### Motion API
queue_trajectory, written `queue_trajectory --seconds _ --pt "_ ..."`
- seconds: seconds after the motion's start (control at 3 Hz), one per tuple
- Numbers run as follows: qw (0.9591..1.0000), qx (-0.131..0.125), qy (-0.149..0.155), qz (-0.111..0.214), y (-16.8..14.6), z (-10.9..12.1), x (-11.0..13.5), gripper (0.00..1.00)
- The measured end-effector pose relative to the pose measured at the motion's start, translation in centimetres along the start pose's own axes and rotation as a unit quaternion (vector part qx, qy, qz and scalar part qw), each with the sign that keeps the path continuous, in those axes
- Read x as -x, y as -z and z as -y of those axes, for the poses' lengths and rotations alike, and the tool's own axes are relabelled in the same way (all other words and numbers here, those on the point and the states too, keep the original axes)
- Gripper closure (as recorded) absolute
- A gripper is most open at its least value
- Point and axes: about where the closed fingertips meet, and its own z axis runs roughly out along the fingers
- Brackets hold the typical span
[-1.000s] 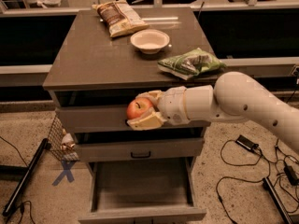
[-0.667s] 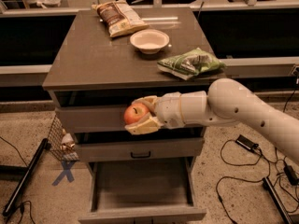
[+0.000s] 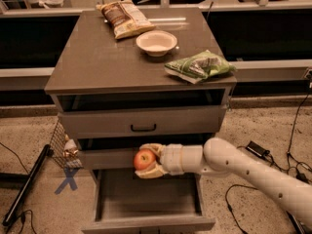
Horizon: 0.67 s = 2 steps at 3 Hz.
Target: Place apple into bottom drawer
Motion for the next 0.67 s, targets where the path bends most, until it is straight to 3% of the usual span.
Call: queue_trajectory --seconds 0.67 --pt "0.9997 0.020 -0.013 -0.001 -1.3 -0.1 -2.3 1.00"
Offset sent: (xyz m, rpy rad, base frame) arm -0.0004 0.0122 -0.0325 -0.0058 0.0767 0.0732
